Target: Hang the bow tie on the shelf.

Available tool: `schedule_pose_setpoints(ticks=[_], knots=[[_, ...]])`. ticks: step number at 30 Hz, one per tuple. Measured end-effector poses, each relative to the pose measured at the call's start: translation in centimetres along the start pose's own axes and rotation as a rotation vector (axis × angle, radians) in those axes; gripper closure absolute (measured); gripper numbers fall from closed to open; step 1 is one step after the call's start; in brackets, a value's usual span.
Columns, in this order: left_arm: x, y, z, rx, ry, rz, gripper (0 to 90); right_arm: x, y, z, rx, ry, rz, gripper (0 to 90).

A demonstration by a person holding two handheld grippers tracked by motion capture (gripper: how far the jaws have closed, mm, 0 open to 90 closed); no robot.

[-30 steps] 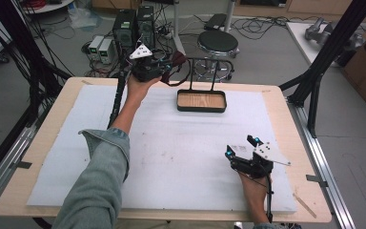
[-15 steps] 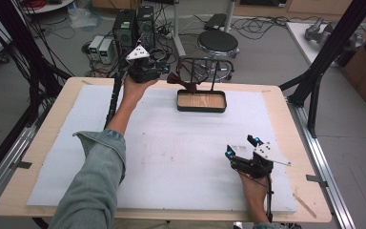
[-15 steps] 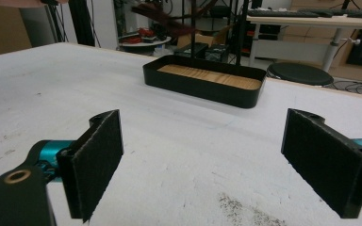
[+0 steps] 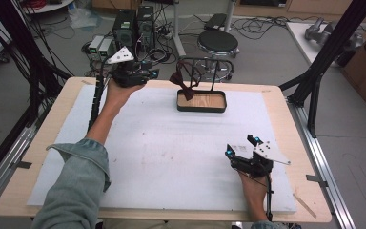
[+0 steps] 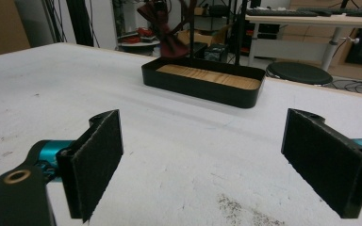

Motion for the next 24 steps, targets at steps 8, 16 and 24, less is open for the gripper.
schedule_pose_setpoints(ticks=[8,16,24], knots=[[4.4,-1.2,0.1,-0.004,-0.003,-0.009,43.1,0.0,0.0,-0.1,0.002,0.000,0.003,12.3],[9.1,-3.2,1.4,-0.023,-0.009,-0.043,34.7,0.0,0.1,-0.1,0.006,-0.001,0.009,12.2],[12.2,-4.6,3.2,-0.023,-0.018,-0.070,32.3,0.0,0.1,-0.1,0.007,0.002,0.012,12.2]])
Point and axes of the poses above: each handheld gripper's, and its own axes: x roughly backward along the jaws, z roughly out of its underside, y roughly to its left, the point moved 1 cm from there along -x, roughly forward along the jaws, and after that the axes turned 1 degree about -z, right-handed, at the moved point
